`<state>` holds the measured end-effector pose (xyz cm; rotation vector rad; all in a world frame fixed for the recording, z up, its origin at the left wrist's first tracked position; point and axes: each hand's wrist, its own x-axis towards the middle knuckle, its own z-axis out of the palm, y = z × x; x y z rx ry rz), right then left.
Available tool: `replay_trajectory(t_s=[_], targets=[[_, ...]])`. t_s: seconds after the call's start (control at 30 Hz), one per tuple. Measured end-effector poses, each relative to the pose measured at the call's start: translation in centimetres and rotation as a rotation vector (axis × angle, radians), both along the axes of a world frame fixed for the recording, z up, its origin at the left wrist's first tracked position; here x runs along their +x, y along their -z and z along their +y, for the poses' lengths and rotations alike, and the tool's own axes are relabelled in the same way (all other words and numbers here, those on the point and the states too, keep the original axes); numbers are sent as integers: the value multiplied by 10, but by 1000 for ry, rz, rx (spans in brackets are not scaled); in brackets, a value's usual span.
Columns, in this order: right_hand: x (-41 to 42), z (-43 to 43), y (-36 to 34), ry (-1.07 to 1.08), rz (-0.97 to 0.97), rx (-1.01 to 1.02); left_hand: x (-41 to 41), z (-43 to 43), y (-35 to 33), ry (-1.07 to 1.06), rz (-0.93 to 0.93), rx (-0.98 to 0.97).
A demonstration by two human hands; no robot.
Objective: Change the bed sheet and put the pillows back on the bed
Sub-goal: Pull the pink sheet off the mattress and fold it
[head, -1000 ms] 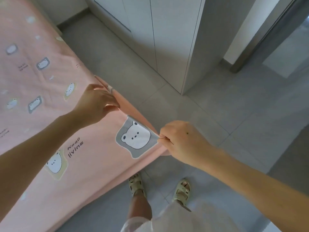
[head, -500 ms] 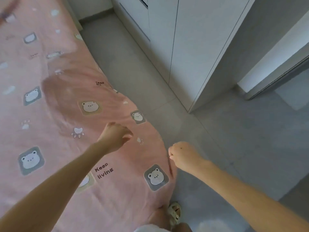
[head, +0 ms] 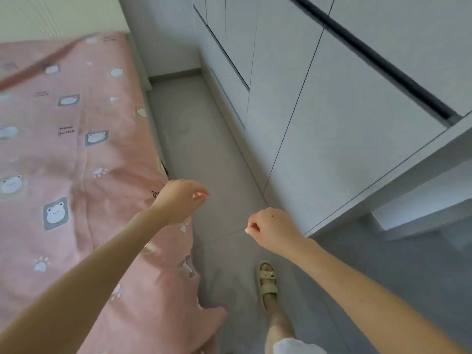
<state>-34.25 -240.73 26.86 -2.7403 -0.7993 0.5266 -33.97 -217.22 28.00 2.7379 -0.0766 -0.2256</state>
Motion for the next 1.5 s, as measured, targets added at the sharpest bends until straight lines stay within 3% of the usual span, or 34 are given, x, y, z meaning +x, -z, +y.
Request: replay_trajectory(t_s=[0.2,0.47,0.67,1.17,1.5], targets=[[160,26,-7,-110,42,-74,115,22,-26,-209,48,-99],[352,101,-5,-217,182,-26,227,91,-64,-514,-64,-236],[483,202,-2,-298,207,-35,332,187,-65,-619,-84,-254],[840,443,-17,-118,189,110,702,432,-63,-737,-154,-294],[1084,626,-4,-175,182,123,896,573,-36,-1017,-113,-329]])
